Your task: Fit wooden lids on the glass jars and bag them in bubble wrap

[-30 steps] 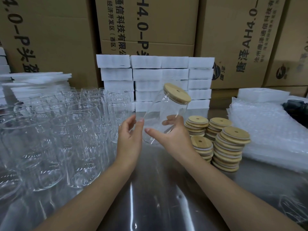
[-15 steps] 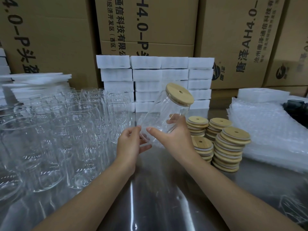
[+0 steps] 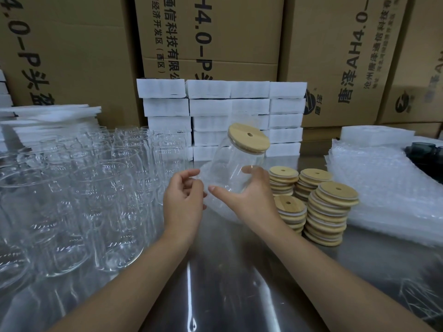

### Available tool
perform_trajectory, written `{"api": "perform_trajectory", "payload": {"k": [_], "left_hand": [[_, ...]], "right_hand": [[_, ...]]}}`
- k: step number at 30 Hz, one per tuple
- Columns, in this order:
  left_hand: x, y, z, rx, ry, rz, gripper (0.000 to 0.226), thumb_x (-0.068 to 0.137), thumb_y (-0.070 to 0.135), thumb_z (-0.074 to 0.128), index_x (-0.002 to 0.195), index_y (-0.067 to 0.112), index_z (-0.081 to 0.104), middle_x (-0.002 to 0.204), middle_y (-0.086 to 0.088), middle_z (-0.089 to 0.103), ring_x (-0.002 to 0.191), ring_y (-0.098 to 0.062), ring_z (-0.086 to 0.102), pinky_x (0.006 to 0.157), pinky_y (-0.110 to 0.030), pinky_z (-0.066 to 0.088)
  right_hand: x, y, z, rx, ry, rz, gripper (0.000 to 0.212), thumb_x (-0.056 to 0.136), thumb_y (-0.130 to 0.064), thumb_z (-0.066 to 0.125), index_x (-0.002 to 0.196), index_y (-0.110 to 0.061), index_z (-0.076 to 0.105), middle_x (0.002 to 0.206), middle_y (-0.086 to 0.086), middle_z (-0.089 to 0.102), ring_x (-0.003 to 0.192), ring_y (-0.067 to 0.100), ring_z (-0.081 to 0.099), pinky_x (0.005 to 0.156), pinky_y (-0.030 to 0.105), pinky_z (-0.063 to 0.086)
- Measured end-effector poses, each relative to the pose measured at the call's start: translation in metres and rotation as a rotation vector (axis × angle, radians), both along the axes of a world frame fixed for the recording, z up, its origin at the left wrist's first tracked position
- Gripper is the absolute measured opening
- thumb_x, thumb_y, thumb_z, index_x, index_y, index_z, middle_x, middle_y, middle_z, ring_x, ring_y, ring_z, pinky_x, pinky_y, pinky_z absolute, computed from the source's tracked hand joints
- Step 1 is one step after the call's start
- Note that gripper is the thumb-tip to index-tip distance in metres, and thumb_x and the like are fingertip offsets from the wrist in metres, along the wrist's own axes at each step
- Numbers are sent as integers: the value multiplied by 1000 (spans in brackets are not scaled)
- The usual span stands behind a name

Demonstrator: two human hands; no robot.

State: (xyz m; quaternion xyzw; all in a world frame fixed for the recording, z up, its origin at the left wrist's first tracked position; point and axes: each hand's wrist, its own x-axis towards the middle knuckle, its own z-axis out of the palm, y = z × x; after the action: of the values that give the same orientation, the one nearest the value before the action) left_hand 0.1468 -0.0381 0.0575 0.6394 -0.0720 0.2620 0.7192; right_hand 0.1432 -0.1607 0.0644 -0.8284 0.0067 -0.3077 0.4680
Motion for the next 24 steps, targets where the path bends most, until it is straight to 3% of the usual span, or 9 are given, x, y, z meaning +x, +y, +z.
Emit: {"api": "perform_trajectory", "payload": {"k": [5, 7, 9, 11, 14, 17, 19, 21, 24], "left_hand": [[-7, -2, 4, 24, -179, -27, 29, 93, 2, 55, 101, 29, 59, 83, 6, 59, 77, 4, 57, 75, -13, 46], [-10, 0, 3, 77, -226, -90, 29, 87, 13, 59, 111, 27, 57, 95, 7, 61, 91, 3, 58, 88, -16, 43], [-12, 2, 1, 229, -272, -126, 52, 78, 25, 64, 127, 22, 51, 114, 7, 59, 109, 2, 55, 96, -12, 38], [-13, 2, -1, 361, -277, -168, 79, 69, 35, 72, 140, 21, 40, 131, 9, 51, 124, 3, 46, 101, -8, 32], [-11, 3, -1, 508, -248, -214, 104, 59, 39, 81, 144, 41, 21, 148, 22, 34, 138, 4, 29, 110, -15, 25], [-5, 6, -5, 757, -284, -180, 115, 59, 32, 84, 138, 54, 4, 146, 39, 9, 140, 12, 7, 109, -6, 11], [-2, 6, -8, 852, -311, -127, 117, 64, 21, 85, 137, 52, -2, 144, 39, -1, 137, 16, 0, 108, -3, 3], [1, 6, -11, 841, -300, -79, 115, 69, 17, 84, 136, 51, -3, 147, 33, 2, 142, 7, 4, 113, -10, 4], [4, 6, -13, 755, -247, -57, 115, 70, 18, 86, 135, 50, -4, 150, 23, 9, 147, -4, 10, 114, -13, 10]], "right_hand": [[-1, 2, 0, 76, 72, 63, 78, 57, -61, 80, 114, -22, 44, 105, -4, 53, 96, 11, 54, 77, 25, 43], [0, 3, 1, 137, 61, 76, 75, 52, -64, 79, 106, -25, 45, 105, -6, 53, 96, 11, 54, 78, 26, 44], [1, 3, 2, 187, 59, 85, 78, 45, -73, 69, 104, -29, 43, 108, -9, 52, 98, 8, 52, 79, 25, 43], [2, 2, 2, 236, 54, 90, 84, 40, -78, 62, 106, -30, 43, 108, -12, 51, 98, 3, 51, 78, 25, 43], [7, 1, 3, 312, 37, 85, 92, 38, -78, 61, 112, -25, 47, 104, -13, 51, 100, 7, 54, 79, 25, 45], [8, 1, 3, 356, 63, 96, 99, 37, -76, 65, 119, -22, 50, 104, -10, 53, 104, 15, 58, 90, 42, 51], [7, 1, 3, 364, 86, 112, 103, 36, -75, 65, 123, -21, 50, 106, -11, 53, 104, 15, 59, 93, 45, 51], [4, 2, 3, 329, 96, 135, 104, 37, -74, 65, 125, -21, 51, 107, -11, 54, 104, 12, 58, 90, 41, 52], [0, 3, 2, 247, 94, 184, 95, 46, -70, 68, 126, -22, 51, 108, -12, 54, 97, 0, 53, 72, 21, 46]]}}
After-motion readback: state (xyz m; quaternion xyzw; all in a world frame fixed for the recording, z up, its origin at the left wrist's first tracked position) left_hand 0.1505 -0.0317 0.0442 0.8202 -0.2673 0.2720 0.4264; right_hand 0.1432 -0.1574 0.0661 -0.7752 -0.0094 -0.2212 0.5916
